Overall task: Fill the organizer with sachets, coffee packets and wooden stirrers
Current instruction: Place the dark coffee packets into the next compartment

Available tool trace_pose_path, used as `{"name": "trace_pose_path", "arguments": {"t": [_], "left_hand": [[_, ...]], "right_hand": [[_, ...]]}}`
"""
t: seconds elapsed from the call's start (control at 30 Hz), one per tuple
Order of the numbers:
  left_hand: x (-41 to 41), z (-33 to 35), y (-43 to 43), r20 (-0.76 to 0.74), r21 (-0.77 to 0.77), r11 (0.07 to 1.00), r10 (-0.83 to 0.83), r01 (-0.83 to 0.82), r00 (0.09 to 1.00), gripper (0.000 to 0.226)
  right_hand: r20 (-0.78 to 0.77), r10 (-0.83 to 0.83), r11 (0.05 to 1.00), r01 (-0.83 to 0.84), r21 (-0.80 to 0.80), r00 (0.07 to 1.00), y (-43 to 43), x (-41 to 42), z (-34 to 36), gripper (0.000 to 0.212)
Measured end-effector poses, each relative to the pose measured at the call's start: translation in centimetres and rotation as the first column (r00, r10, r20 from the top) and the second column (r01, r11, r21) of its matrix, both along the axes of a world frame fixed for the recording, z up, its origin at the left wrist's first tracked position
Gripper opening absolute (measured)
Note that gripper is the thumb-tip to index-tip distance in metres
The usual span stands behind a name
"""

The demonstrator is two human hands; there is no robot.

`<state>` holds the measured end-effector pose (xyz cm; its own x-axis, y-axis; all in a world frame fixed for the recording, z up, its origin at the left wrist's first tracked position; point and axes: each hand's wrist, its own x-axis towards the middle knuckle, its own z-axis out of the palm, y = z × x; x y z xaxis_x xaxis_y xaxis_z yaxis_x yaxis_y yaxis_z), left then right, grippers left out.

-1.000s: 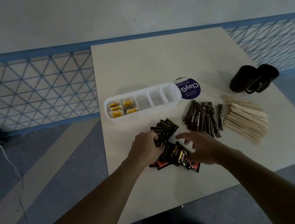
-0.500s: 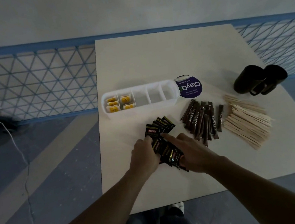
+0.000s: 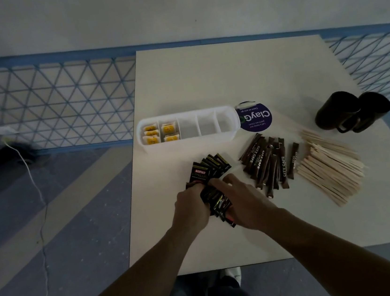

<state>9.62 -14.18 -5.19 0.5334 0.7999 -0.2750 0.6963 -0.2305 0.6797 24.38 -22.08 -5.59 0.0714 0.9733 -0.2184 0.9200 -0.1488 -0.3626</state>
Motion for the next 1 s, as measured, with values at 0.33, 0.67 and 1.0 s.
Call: {"name": "trace_pose_path", "arguments": {"t": [0.33, 0.67, 1.0], "left_hand": [[0.1, -0.9, -0.2, -0.035, -0.033, 0.999, -0.026, 0.025, 0.999, 0.019], [-0.1, -0.6, 0.0, -0.061, -0.124, 0.986, -0.124, 0.116, 0.990, 0.018], [0.2, 3.2, 2.0, 0.113, -0.211, 0.955, -0.189, 0.209, 0.976, 0.030]], "right_hand": [[-0.034, -0.016, 0.994, 0.019, 0.109, 0.999, -1.0, 0.2, -0.4, 0.067], [-0.085, -0.054, 0.996, 0.060, 0.069, 0.995, -0.5, 0.0, 0.4, 0.038], [-0.298, -0.258, 0.966, 0.236, -0.107, 0.919, 1.9, 1.4, 4.7, 0.024]]}}
